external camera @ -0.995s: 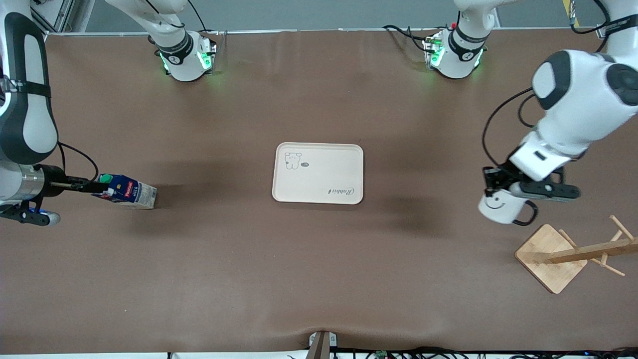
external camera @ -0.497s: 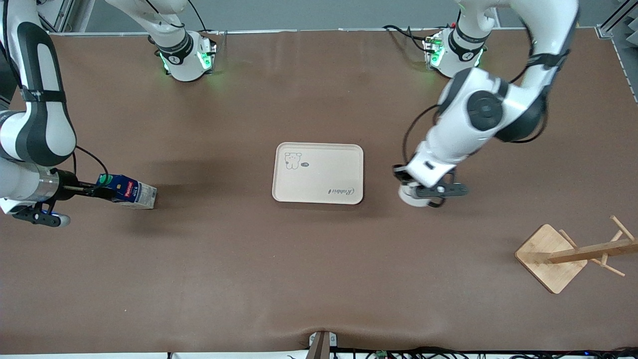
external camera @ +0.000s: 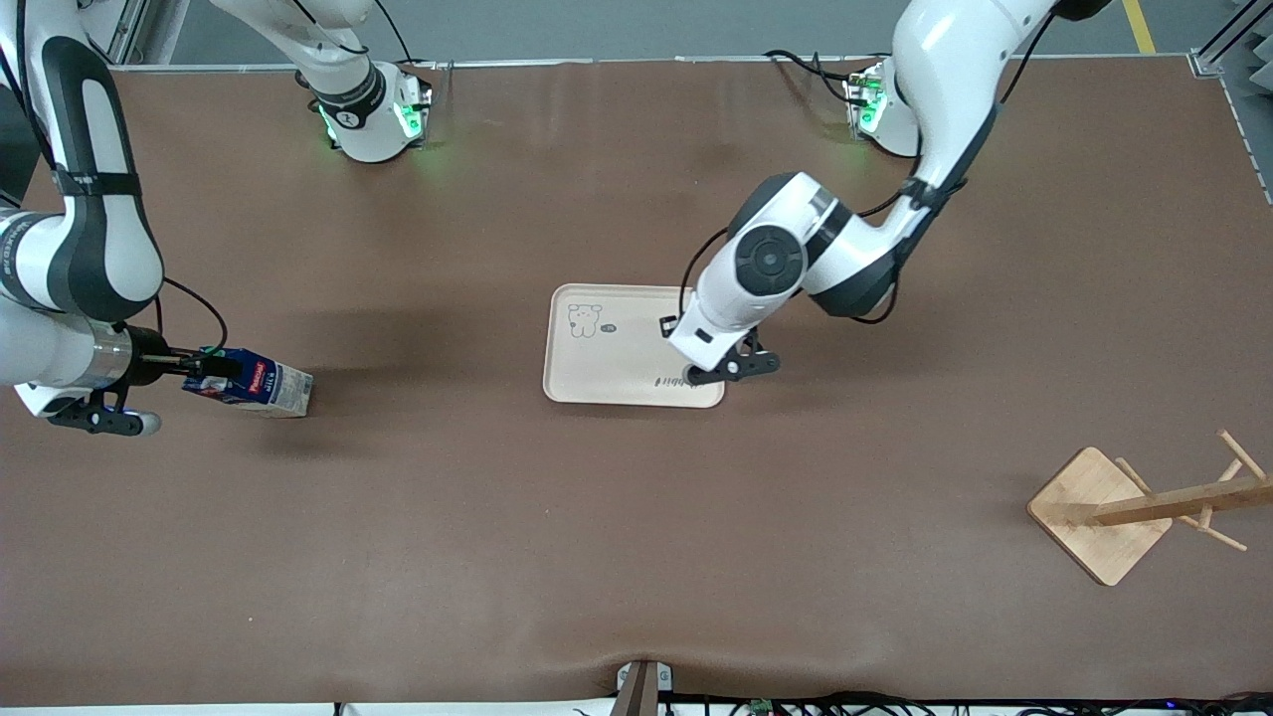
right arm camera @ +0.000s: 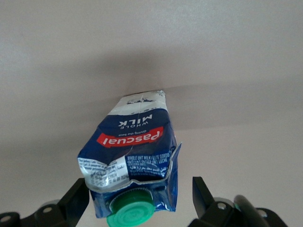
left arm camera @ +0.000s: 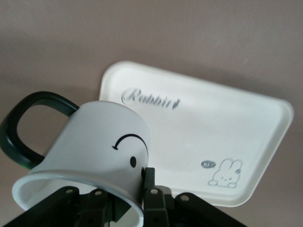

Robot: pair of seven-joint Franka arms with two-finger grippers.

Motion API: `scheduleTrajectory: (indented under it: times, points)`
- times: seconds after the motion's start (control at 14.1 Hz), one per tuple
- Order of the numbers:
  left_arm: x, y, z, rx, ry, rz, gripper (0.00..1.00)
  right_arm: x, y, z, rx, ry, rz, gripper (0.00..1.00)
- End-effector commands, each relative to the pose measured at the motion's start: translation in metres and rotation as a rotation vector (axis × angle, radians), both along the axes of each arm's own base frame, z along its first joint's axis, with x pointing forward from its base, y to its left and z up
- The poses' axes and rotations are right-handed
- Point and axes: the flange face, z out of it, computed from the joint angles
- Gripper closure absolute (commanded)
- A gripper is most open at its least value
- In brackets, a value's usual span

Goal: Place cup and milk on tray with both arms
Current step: 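Lift the mug off the wooden tree and carry it over the tray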

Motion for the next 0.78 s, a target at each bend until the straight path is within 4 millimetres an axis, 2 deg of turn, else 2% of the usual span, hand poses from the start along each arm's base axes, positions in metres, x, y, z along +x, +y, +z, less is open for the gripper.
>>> scheduleTrajectory:
  times: [0.0,0.07,0.21,0.36,0.43,0.57,0.64,0.71]
  points:
    - [-0.008,-0.009,-0.008,0.056,0.067,-0.026,1.0,-0.009,-0.001,0.005,0.01,-0.012,0.013,0.41]
    - [-0.011,-0.009,-0.017,0.072,0.094,-0.034,1.0,-0.009,-0.001,0.004,0.011,-0.01,0.013,0.57]
    - [-0.018,-0.023,-0.026,0.081,0.125,-0.059,1.0,-0.008,-0.001,0.005,0.012,-0.012,0.012,0.73]
    - [-0.025,-0.037,-0.037,0.085,0.138,-0.076,1.0,-0.006,0.001,0.009,0.01,-0.02,0.015,0.81]
    - [-0.028,-0.041,-0.044,0.092,0.149,-0.07,1.0,-0.003,0.002,0.015,0.009,-0.032,0.016,0.81]
    - [-0.024,-0.047,-0.047,0.087,0.145,-0.059,1.0,0.01,0.005,0.037,0.001,-0.075,0.027,0.81]
    - [-0.026,-0.05,-0.05,0.089,0.147,-0.068,1.0,0.015,0.012,0.044,0.001,-0.086,0.039,0.87]
    - [-0.026,-0.049,-0.057,0.095,0.156,-0.067,1.0,0.017,0.023,0.051,0.003,-0.082,0.056,1.0]
